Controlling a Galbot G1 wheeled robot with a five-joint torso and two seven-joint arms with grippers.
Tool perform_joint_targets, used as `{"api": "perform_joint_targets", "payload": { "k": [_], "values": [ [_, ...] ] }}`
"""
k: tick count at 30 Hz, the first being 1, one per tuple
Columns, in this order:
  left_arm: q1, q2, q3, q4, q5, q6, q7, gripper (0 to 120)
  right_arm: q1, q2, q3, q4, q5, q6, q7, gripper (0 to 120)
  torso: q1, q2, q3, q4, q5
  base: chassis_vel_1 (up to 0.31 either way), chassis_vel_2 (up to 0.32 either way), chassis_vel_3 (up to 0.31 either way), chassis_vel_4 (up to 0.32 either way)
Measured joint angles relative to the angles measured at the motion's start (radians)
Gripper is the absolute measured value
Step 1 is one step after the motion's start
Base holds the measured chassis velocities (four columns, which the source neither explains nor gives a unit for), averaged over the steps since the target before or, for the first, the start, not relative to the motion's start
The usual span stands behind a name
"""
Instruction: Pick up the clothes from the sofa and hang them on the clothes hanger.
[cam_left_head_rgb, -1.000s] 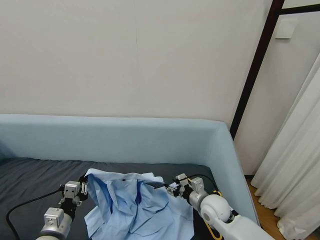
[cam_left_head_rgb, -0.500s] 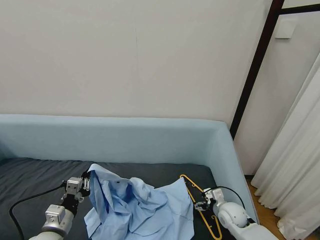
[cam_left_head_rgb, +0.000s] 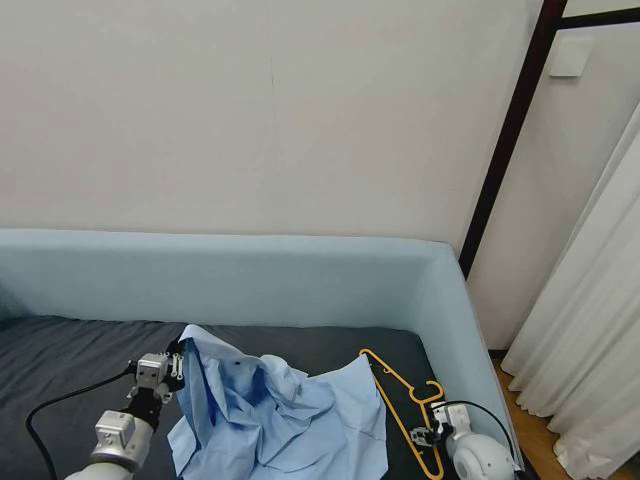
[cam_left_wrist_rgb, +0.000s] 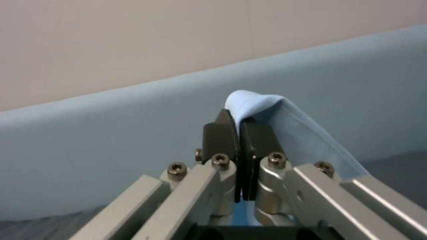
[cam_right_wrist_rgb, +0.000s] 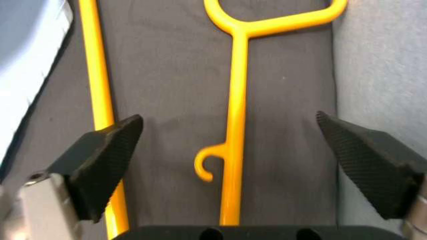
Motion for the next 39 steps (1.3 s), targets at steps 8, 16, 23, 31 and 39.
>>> {"api": "perform_joint_targets", "payload": {
  "k": [8, 16, 23, 31, 39],
  "values": [
    [0.013, -0.002, -0.016, -0.009, 0.007, -0.004, -0.005, 0, 0.051, 0.018, 0.007, -0.090, -0.010, 0.026, -0.053, 71, 0.000, 0.000, 0.000, -0.0004, 0.0000, 0.000, 0.000, 0.000, 0.000],
    [0.005, -0.009, -0.008, 0.001, 0.013, -0.007, -0.007, 0, 0.066, 0.019, 0.008, -0.121, -0.031, 0.025, -0.088, 45, 0.000, 0.000, 0.000, -0.0004, 0.0001, 0.000, 0.000, 0.000, 0.000],
    [0.002, -0.010, -0.006, 0.006, 0.015, -0.008, -0.008, 0, 0.068, 0.019, 0.011, -0.136, -0.049, 0.025, -0.112, 18, 0.000, 0.000, 0.000, -0.0004, 0.0000, 0.000, 0.000, 0.000, 0.000],
    [0.003, -0.009, -0.007, 0.007, 0.015, -0.011, -0.009, 0, 0.068, 0.017, -0.001, -0.140, -0.086, 0.069, -0.112, 4, 0.000, 0.000, 0.000, -0.0007, 0.0000, 0.000, 0.000, 0.000, 0.000],
    [0.003, -0.005, -0.012, -0.003, -0.002, -0.027, -0.005, 0, 0.007, -0.073, -0.002, 0.119, -0.118, 0.183, -0.086, 4, 0.000, 0.000, 0.000, -0.0003, 0.0000, 0.000, 0.000, 0.000, 0.000]
  ]
}}
